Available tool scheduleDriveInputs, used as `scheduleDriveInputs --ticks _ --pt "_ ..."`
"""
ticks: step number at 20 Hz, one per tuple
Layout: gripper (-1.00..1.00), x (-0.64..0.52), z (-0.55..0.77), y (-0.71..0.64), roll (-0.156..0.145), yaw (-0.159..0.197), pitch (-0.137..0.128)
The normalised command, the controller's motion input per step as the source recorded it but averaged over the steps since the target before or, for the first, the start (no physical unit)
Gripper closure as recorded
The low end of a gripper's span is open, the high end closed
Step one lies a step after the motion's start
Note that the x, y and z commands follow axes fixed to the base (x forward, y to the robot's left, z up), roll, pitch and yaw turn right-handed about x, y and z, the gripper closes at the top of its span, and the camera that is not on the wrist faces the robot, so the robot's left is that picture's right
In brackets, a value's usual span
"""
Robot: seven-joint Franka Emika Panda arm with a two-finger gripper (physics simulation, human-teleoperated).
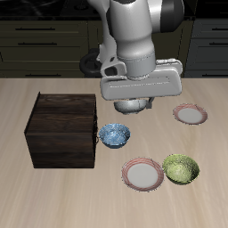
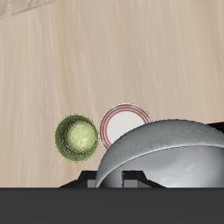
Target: Place the white bowl on the plate next to the green bowl
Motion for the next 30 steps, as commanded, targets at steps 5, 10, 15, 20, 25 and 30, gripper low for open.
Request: scheduleDriveInputs --ticks 5,10,15,20,25,30 --pt "1.0 0.21 -0.18 -0.03 0.008 -0.002 0.022" --pt "1.0 0.15 -0.38 -0.01 -0.015 -0.023 0.04" --pt "1.0 0.11 -0.43 -0.03 -0.055 0.033 0.004" --pt "1.0 0.0 -0.47 0.02 -0.084 0.036 0.022" --pt "1.0 -0.14 -0.55 0.14 -0.006 -0.003 0.026" --pt "1.0 0.05 -0.3 -0.02 -0.03 -0.002 0.02"
